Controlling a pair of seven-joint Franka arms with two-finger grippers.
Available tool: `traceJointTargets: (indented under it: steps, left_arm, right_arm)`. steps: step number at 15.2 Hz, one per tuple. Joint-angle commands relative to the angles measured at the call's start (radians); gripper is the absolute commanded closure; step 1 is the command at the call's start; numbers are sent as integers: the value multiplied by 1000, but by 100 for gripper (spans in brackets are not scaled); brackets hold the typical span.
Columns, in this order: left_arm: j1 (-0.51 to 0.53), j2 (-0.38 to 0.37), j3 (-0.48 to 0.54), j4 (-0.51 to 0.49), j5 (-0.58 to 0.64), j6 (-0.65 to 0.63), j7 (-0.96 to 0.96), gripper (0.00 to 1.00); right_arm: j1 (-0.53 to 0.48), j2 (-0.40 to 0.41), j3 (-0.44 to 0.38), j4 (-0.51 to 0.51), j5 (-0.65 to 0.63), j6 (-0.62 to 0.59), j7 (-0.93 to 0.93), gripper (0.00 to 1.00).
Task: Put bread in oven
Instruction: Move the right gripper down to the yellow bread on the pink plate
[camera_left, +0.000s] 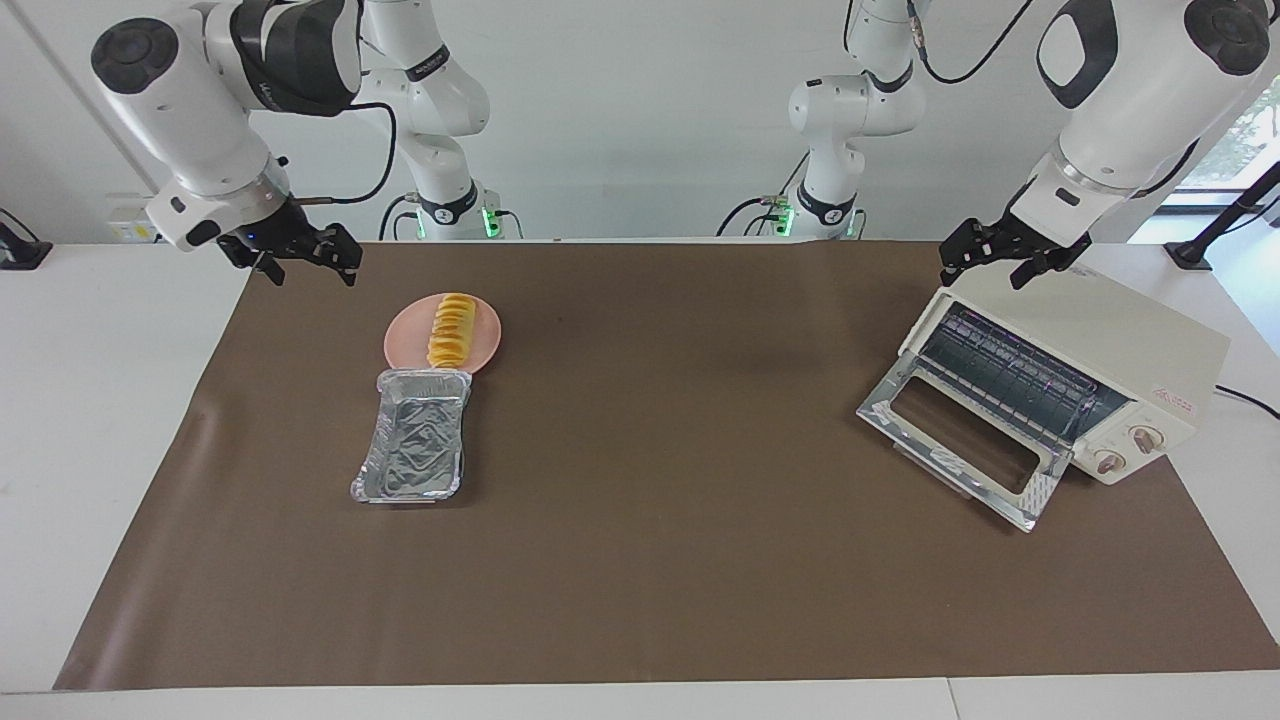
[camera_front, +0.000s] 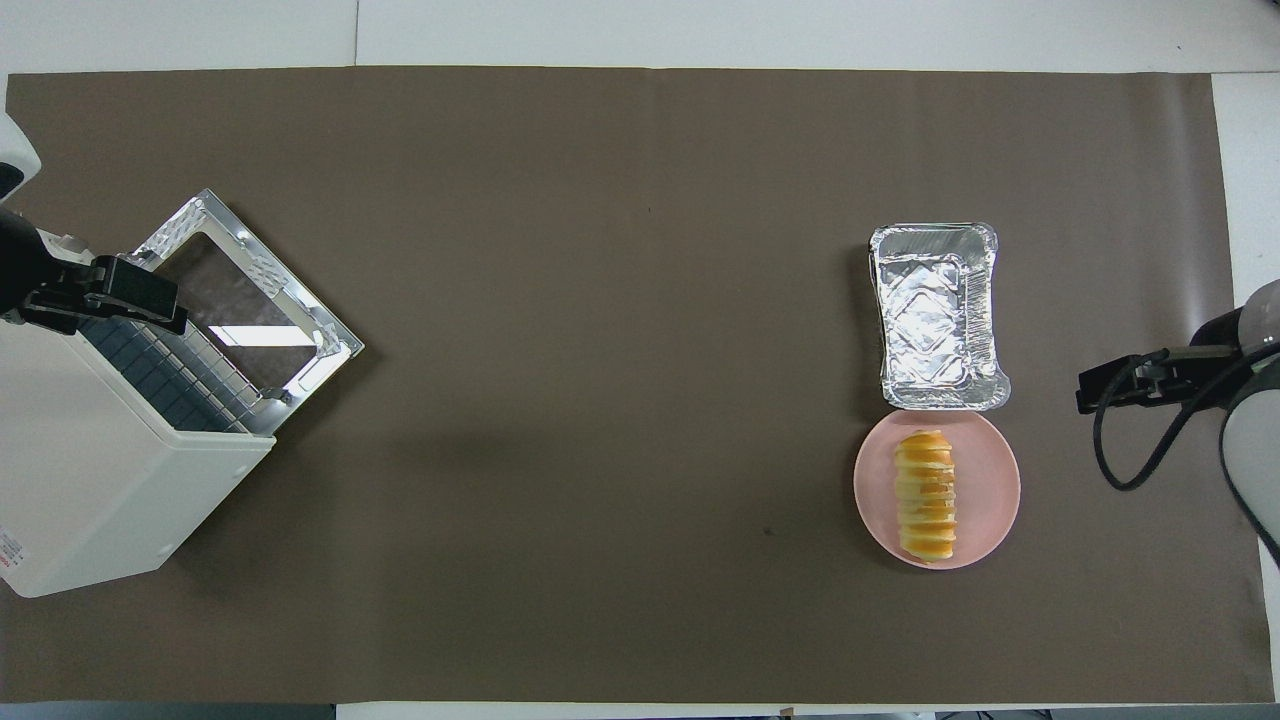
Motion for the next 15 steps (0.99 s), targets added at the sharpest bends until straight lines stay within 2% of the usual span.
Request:
traceJointTargets:
  steps: [1,4,7,9,11,15]
  left_arm:
    - [11,-11,-6,0,6,6,-2,0]
    - [11,-11,-6,0,6,6,-2,0]
    - [11,-11,-6,0,6,6,-2,0]
    - [11,-11,-6,0,6,6,-2,0]
    - [11,-11,-6,0,6,6,-2,0]
    - [11,-11,-6,0,6,6,-2,0]
  right_arm:
    - [27,-115,7,-231,41,130,33,0]
    - [94,-122,7,-317,71,162,102,1]
    - [127,-116,7,-400,72,295,123,1]
    - [165,-98,7,-475,72,440,171,1]
    - [191,-60,7,-507,72,540,199,1]
    - [194,-33,7,-536,72,601,205,1]
